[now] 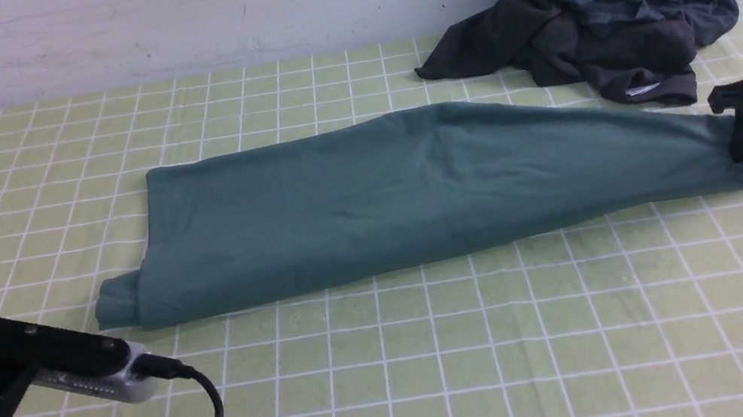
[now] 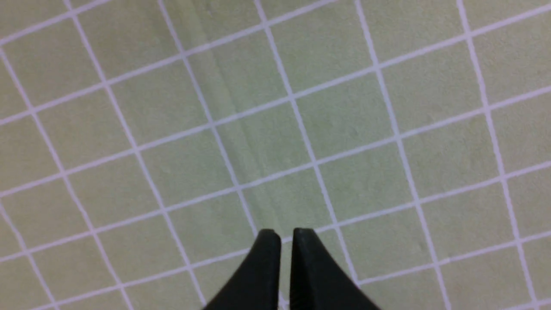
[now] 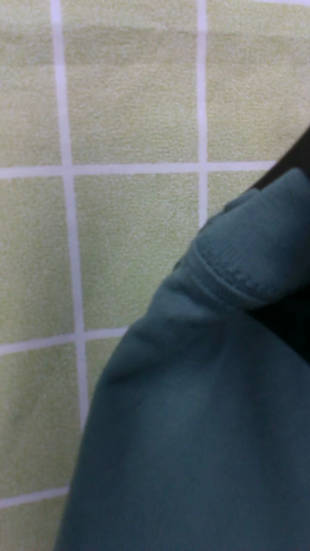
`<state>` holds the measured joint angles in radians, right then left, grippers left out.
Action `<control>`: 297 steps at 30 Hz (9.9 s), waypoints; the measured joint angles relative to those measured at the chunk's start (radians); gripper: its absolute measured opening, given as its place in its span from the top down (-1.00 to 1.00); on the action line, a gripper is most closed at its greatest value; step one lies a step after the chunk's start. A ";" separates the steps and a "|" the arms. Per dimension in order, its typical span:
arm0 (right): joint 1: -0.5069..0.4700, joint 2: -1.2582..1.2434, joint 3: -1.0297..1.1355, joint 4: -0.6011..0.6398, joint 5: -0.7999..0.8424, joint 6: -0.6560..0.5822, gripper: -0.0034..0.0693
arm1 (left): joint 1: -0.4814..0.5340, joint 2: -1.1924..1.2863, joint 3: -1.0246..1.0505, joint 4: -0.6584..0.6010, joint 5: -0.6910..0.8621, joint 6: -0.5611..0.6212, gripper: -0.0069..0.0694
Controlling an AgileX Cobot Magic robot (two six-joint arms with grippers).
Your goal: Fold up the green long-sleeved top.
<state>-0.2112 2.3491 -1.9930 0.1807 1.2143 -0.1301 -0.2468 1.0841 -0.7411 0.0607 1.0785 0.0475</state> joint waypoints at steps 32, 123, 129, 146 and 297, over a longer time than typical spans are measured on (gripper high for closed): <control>0.721 0.105 -0.426 0.248 0.007 -0.145 0.37 | 0.000 -0.206 0.122 0.243 -0.347 -0.270 0.75; 0.189 -0.155 0.325 0.417 -0.220 -0.370 0.11 | 0.000 -0.206 0.122 0.188 -0.341 -0.275 0.75; 0.189 -0.149 0.325 0.510 -0.171 -0.370 0.79 | 0.000 -0.206 0.122 0.184 -0.340 -0.275 0.75; 0.386 -0.220 0.326 0.001 -0.122 -0.100 0.81 | 0.000 -0.206 0.122 0.159 -0.318 -0.275 0.75; 0.129 -2.360 2.017 -0.175 -0.858 0.269 0.94 | 0.215 -1.095 0.762 -0.061 -0.698 0.030 0.75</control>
<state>-0.0824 -0.0112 0.0240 0.0060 0.3566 0.1386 -0.0316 -0.0109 0.0204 0.0000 0.3809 0.0779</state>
